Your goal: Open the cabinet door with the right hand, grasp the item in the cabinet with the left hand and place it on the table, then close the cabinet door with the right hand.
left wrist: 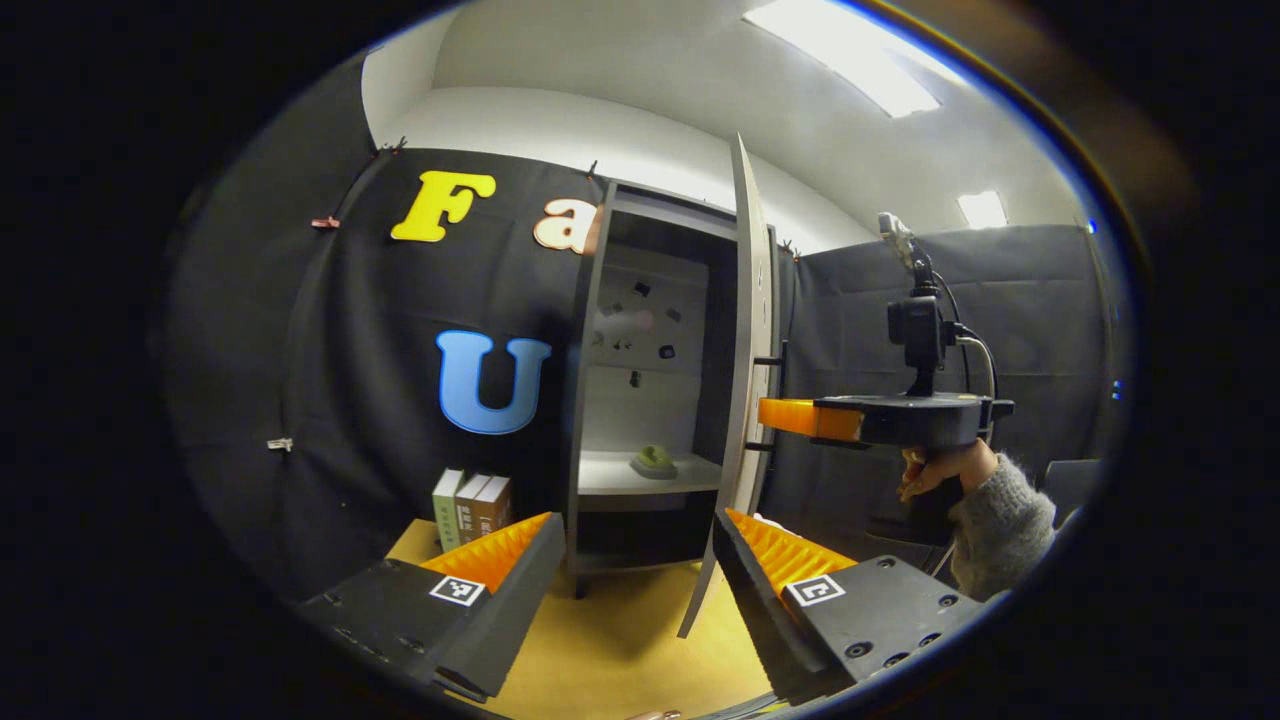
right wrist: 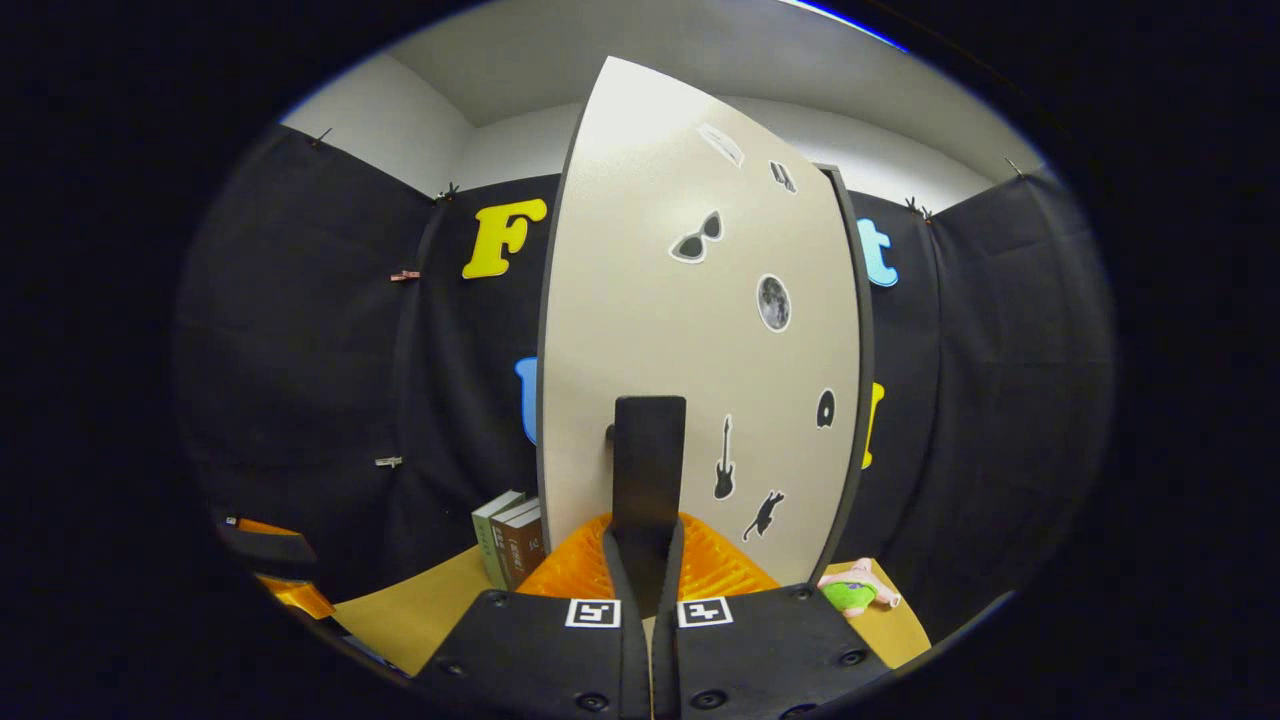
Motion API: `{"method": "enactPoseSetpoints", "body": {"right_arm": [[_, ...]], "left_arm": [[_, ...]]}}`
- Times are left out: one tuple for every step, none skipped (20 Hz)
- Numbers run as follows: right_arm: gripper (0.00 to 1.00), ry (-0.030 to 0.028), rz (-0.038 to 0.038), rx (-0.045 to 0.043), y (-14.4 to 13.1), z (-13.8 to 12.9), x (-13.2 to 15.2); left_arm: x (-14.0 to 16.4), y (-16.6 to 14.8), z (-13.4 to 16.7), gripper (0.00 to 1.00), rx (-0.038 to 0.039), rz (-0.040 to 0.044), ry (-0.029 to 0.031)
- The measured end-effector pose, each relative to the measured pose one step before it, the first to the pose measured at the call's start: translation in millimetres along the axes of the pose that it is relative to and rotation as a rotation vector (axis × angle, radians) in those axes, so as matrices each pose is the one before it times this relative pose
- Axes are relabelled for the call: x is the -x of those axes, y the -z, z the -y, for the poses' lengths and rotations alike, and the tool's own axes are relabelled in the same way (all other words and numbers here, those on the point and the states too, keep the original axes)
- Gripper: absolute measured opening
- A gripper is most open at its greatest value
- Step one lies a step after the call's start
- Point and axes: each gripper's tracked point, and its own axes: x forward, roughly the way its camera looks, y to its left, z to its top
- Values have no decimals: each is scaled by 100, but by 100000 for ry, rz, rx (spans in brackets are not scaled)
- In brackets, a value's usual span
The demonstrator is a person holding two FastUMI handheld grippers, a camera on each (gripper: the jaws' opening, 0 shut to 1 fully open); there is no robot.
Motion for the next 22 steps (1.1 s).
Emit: {"method": "enactPoseSetpoints", "body": {"right_arm": [[6,1774,-110,-98,-107,702,486],[6,1978,18,14,-66,695,521],[6,1922,-353,-114,94,758,505],[6,1857,-152,-411,-66,712,426],[6,1645,-207,-37,-32,691,313],[6,995,42,339,-19,693,268],[5,814,203,184,-41,670,399],[5,858,-112,205,-68,726,348],[5,725,-236,732,47,887,281],[5,1031,-200,632,136,708,33],[5,806,-562,383,76,1064,10],[5,551,38,-278,-154,965,346],[5,530,-50,-593,-51,902,317],[5,60,359,-553,-11,1039,218],[5,-432,196,-252,43,696,62],[5,-585,-63,-187,10,770,129],[5,-243,-261,-239,12,698,62],[5,-377,161,35,52,911,15],[5,-208,-75,272,74,895,73],[5,-348,-176,164,57,710,93],[5,-235,-222,47,113,683,-71],[5,-248,-107,356,77,598,-67]], "left_arm": [[-421,148,605,93,-121,-673,2593],[-418,64,457,94,-528,-302,2289],[-471,-9,468,94,-684,-258,2270],[-567,154,519,94,-559,-42,2180],[-566,-52,569,97,-462,316,2068],[-673,60,556,93,-196,209,1598],[-717,84,559,94,-123,-414,1441],[-713,69,459,93,-319,-208,796],[-786,-212,305,94,-514,238,291],[-836,-162,265,94,-280,473,-224],[-861,-198,260,94,91,578,-256],[-1103,-13,294,94,85,378,-223],[-1109,-128,263,94,-113,391,-455],[-1132,20,134,94,-267,54,-730],[-1210,53,149,94,-327,-384,-920],[-1212,210,156,93,-167,-241,-923],[-1146,73,130,94,-103,-153,-808],[-1117,-7,137,94,0,360,-991],[-1113,-119,212,94,-120,357,-824],[-1127,-98,78,94,-429,360,-1219],[-1062,-121,13,94,-960,93,-1301],[-1029,43,-146,94,-984,-227,-1370]]}}
